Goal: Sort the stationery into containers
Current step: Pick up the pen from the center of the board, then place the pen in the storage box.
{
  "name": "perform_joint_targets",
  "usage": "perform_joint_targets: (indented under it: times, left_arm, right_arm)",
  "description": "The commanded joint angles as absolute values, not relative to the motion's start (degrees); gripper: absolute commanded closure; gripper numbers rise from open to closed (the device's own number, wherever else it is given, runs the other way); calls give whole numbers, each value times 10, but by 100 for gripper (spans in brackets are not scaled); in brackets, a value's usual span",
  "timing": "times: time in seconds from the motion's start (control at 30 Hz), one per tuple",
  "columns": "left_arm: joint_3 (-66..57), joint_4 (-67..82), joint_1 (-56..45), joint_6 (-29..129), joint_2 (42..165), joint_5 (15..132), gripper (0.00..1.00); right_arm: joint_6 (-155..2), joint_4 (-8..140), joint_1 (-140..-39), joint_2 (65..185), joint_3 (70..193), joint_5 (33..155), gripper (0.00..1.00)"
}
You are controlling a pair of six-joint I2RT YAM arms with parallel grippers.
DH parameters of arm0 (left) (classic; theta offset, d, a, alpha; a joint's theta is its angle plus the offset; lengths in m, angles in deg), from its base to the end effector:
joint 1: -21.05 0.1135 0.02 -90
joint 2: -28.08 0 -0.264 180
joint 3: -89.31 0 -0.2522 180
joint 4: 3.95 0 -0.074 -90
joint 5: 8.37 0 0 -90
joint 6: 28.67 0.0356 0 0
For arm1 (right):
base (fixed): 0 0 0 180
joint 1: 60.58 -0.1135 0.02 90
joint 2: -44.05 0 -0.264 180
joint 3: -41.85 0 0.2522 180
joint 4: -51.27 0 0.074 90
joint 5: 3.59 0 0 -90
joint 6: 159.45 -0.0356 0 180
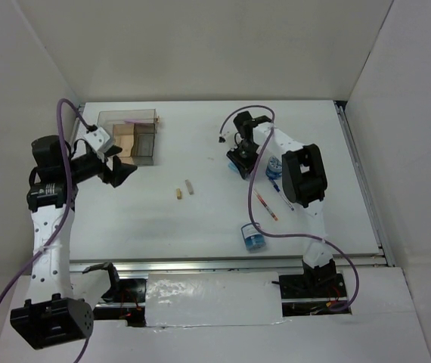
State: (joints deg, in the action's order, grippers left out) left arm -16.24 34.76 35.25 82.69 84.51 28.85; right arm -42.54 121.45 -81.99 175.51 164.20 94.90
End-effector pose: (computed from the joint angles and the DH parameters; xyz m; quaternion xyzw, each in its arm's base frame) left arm 0.2040 0.0224 0.3777 0.2983 0.7196 -0.1926 0.5967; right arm 0.4302 0.1743 0.1641 -0.4127 0.9031 0.0691 0.0965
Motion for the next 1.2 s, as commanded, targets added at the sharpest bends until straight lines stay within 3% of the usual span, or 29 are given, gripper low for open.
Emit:
perform_joint_targets:
  times: [0.0,0.07,0.2,0.4,0.6,0.83,1.0,1.17]
  left_arm:
    - [-178,366,335,942,811,234,19]
    - [-182,407,296,1055,799,252,21]
    - [-207,454,217,1257,780,309,37]
    - [-241,473,61,1395,780,406,44]
    - [-227,489,-24,1410,828,439,53]
    - [-231,470,-91,1395,853,479,53]
    - [-238,426,-111,1356,868,494,43]
    - [-244,410,-121,1349,874,495,44]
  right_arm:
    - [-434,1268,-851,1696,1640,1031,97]
    - [-442,1296,-864,1656,1635,1107,99]
    - [-469,1323,-914,1603,1606,1193,100]
    - [-489,1385,-965,1598,1614,1308,100]
    - [-484,1456,-979,1635,1664,1416,100]
    - [-500,1459,-981,1646,1664,1456,100]
    - [-500,1464,-984,1650,1661,1471,100]
    - [-504,1466,-990,1652,1663,1479,100]
